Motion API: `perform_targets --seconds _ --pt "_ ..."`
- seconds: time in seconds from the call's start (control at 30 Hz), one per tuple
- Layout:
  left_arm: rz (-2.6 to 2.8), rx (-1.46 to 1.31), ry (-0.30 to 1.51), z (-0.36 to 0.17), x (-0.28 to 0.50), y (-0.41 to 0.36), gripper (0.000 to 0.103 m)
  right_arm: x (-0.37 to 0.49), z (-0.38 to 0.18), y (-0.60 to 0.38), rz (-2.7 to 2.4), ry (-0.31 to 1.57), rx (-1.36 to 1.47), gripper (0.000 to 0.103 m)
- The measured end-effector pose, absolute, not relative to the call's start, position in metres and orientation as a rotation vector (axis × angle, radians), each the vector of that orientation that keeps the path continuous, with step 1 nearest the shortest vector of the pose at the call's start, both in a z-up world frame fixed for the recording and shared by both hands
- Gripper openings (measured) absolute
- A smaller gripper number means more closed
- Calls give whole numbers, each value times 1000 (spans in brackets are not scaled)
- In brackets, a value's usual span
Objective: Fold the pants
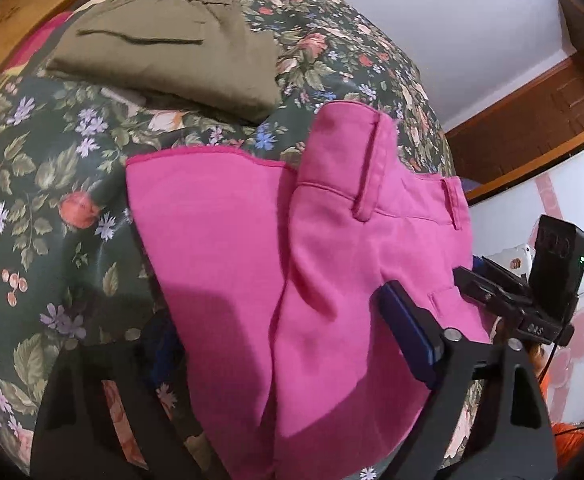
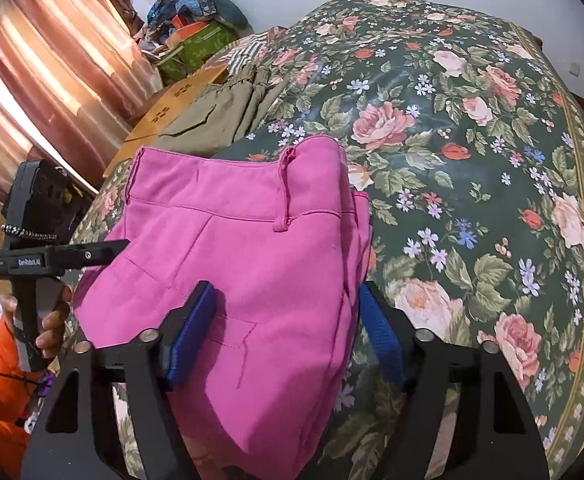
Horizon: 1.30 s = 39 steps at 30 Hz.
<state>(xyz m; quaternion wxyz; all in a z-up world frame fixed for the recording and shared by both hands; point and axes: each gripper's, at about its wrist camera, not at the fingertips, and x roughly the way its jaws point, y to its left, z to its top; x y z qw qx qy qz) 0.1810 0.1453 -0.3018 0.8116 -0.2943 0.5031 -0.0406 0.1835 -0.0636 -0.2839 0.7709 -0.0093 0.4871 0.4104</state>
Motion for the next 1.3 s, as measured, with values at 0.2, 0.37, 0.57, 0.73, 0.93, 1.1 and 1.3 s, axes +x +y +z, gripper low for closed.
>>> perform_targets --seconds 0.2,0.37,0.57,0.73,0.93,1.1,1.3 --pt "-94 -595 1060 -291 176 142 64 185 -280 -64 894 1052 -4 39" --pt "-77 -489 1015 -272 167 132 40 178 -270 -68 876 1005 -19 24" --pt "-67 -410 962 -252 161 125 30 164 -248 -68 872 926 -36 16" --pt "-66 -385 908 -230 158 128 29 161 -234 -64 882 891 -32 14" --pt "-46 -346 840 -201 161 144 29 159 -209 -55 906 820 -19 14" --pt "-18 -331 793 -182 168 172 29 161 -190 -33 931 760 -17 14" --pt "13 -325 754 -165 187 210 29 175 -169 2 964 695 -28 14"
